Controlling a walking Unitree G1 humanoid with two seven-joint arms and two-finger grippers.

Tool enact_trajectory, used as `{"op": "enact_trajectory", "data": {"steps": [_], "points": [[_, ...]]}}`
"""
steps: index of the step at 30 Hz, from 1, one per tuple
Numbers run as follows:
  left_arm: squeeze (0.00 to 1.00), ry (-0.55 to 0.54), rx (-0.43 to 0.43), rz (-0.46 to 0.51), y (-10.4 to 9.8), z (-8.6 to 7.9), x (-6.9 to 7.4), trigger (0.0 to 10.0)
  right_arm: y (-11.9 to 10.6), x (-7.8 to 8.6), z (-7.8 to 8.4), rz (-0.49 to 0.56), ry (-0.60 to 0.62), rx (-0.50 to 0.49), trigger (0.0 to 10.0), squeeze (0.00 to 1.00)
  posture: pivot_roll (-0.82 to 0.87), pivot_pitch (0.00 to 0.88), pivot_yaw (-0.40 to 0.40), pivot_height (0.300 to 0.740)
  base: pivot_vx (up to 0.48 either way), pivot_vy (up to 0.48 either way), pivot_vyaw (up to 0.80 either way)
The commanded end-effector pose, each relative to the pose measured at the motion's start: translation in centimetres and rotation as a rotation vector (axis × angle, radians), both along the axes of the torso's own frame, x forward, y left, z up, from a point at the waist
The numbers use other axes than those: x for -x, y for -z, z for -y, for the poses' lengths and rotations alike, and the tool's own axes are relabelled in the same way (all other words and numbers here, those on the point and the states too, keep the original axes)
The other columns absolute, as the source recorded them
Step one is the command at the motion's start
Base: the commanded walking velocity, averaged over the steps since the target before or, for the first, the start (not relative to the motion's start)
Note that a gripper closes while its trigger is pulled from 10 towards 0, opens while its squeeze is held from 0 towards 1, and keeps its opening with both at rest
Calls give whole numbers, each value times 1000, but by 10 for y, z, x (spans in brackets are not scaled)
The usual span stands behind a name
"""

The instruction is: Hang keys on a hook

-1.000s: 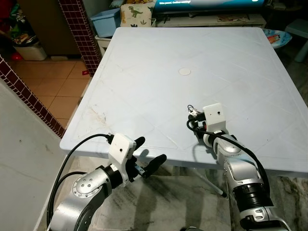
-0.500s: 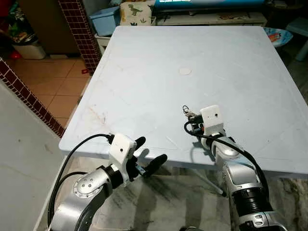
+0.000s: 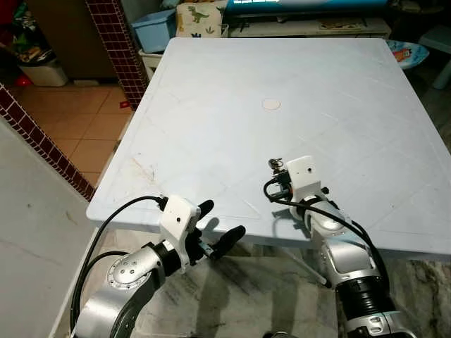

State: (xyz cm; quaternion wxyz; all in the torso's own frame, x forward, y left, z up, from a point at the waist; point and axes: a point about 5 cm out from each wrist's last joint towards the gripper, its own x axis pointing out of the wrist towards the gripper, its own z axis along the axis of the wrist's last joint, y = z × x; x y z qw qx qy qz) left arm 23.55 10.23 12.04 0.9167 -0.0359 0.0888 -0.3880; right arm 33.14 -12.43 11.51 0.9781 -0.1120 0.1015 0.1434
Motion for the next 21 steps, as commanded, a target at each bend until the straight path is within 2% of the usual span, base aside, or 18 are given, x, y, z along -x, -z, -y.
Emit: {"op": "enact_trajectory", "data": {"steps": [1,6,8,10,14,16,21], "points": [[0,7,-8,5,0,0,1,10000,24,9,-2,-108,0,17,0,0,44,128,78,740,0,0,0],[0,5,-8,7,0,0,0,10000,22,8,0,-89,17,43,0,0,46,126,79,740,0,0,0],[0,2,-8,10,0,0,0,10000,14,4,2,-32,50,71,0,0,46,126,79,740,0,0,0],[0,-1,-9,12,-1,0,-1,10000,-3,-1,3,86,66,124,0,0,46,123,80,740,0,0,0],[0,-4,-9,12,0,-1,-1,10000,-19,-5,1,172,67,147,0,0,45,123,81,740,0,0,0],[0,-2,-9,15,-1,0,-2,10000,-34,-7,-1,247,62,180,0,0,42,120,82,740,0,0,0],[0,-2,-8,17,-1,0,-2,10000,-39,-7,-4,276,74,167,0,0,42,119,81,740,0,0,0]]}}
